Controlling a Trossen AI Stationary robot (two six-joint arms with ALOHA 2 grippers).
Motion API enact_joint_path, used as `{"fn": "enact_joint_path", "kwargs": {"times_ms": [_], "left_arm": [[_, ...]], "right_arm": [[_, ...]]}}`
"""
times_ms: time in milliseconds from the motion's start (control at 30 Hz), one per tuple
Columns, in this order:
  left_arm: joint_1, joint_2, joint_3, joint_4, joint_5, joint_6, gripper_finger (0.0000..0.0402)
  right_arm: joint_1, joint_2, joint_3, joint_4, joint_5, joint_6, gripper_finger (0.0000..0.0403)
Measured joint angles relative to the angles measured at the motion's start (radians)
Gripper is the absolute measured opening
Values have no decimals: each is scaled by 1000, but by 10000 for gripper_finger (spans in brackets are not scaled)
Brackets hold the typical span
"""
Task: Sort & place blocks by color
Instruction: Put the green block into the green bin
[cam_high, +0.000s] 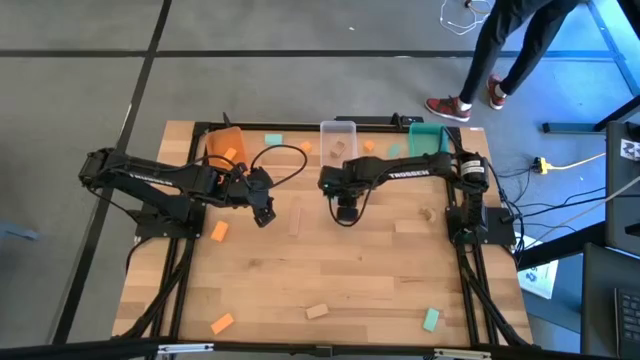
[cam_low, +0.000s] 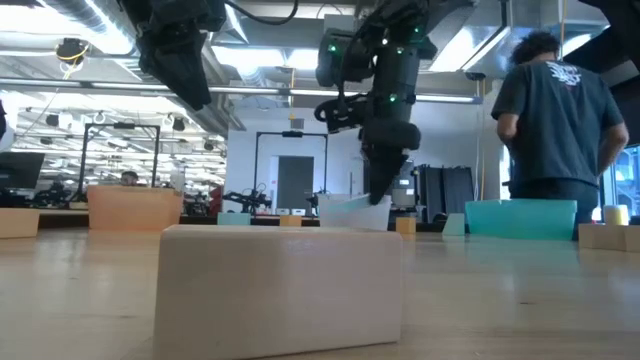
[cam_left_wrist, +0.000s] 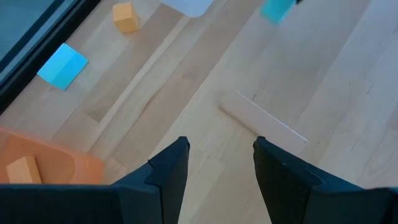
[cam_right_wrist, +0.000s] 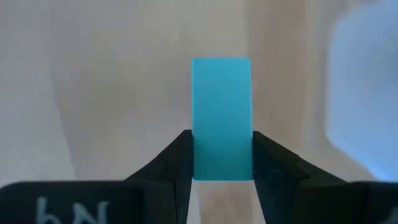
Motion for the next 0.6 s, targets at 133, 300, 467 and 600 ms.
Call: {"fn": "enact_joint_path", "kwargs": {"times_ms": [133, 300, 467, 600], "left_arm": [[0, 0, 0, 0, 0, 4, 170], [0, 0, 0, 2, 0, 24, 170], [0, 0, 0, 2, -3, 24, 170], [0, 0, 0, 2, -11, 25, 170]], "right_arm": [[0, -2, 32, -153, 73, 44, 128], [-2, -3, 38, -315, 172, 99, 128], [-3, -6, 38, -439, 273, 138, 128], [-9, -31, 38, -531, 346, 197, 128]]}}
